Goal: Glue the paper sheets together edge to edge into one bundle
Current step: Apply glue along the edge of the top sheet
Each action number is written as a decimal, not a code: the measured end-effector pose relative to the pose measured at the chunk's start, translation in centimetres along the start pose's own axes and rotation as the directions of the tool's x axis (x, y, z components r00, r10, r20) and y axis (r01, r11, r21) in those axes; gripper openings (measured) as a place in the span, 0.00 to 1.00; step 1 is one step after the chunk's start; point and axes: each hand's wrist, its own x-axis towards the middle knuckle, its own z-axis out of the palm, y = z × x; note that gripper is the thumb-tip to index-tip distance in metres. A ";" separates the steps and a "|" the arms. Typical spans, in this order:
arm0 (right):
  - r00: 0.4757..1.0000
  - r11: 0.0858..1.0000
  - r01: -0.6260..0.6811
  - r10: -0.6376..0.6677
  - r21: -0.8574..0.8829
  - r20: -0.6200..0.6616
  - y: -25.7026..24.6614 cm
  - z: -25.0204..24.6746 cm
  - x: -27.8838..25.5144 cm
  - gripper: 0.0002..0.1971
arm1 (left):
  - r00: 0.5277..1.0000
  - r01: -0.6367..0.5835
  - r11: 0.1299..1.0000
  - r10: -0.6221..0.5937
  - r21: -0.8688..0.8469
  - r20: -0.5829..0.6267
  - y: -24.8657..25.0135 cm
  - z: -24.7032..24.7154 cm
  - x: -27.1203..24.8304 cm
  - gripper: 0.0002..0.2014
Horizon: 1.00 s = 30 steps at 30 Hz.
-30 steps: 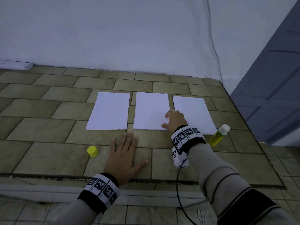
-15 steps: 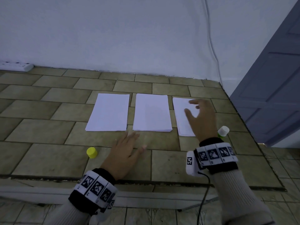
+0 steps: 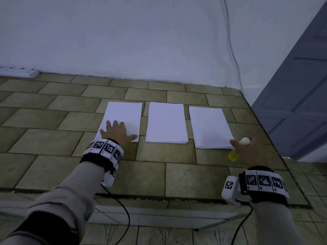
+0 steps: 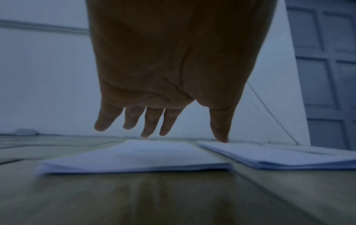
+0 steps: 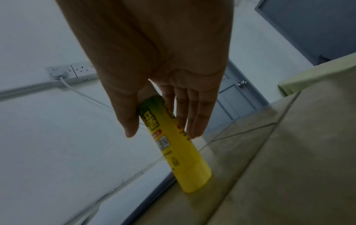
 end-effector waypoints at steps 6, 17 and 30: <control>0.998 0.997 0.063 -0.062 -0.045 0.023 0.9 0.2 0.4 0.19 | 1.000 0.004 1.000 -0.004 0.021 0.006 0.1 1.5 0.6 0.40; 0.996 0.997 0.076 -0.075 -0.014 0.045 2.0 0.9 0.3 0.17 | 0.984 -0.047 0.947 -0.010 -0.319 -0.176 -1.3 -0.4 0.8 0.32; 0.993 0.991 0.098 -0.091 -0.089 0.073 3.0 1.1 0.9 0.14 | 0.675 -0.720 0.654 0.737 -0.233 -0.017 2.8 -0.8 -7.8 0.31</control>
